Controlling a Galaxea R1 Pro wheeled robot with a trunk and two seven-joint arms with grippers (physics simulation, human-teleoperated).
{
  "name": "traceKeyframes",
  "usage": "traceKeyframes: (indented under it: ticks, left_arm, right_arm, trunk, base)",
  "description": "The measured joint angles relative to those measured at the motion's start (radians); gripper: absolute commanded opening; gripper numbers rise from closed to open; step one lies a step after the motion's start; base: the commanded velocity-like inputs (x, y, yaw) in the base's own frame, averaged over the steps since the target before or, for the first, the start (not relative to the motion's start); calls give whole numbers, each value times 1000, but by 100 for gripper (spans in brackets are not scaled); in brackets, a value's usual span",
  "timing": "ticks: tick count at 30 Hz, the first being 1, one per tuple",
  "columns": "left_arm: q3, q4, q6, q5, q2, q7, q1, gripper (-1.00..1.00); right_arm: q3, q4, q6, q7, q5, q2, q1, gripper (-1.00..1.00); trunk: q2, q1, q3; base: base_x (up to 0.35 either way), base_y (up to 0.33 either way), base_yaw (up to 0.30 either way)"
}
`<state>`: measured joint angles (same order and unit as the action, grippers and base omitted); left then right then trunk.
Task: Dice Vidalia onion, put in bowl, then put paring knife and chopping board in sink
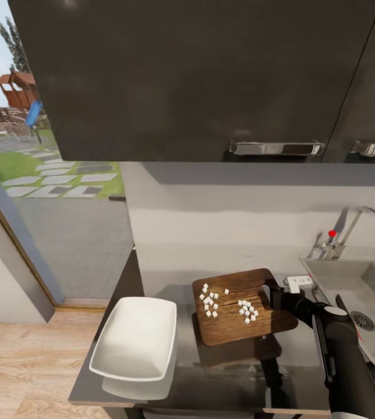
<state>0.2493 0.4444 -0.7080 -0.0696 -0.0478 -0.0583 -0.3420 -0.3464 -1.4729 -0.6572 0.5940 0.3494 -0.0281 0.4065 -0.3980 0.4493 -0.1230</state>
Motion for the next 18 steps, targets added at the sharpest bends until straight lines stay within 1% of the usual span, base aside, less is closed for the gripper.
traceKeyframes:
  ticks: [4,12,14,18]
  left_arm:
    - [0,0,0,0,0,0,0,100]
    - [0,0,0,0,0,0,0,100]
    - [0,-2,0,0,0,0,0,100]
    - [0,-6,0,-1,0,0,0,100]
  right_arm:
    - [0,0,0,0,0,0,0,-100]
    - [1,0,1,0,1,0,0,-100]
    - [1,0,0,0,0,0,0,-100]
    - [1,0,0,0,0,0,0,-100]
  trunk:
    - [0,0,6]
    - [0,0,19]
    - [0,0,22]
    - [0,0,28]
  base:
    - [0,139,0]
    - [0,248,0]
    - [0,129,0]
    - [0,33,0]
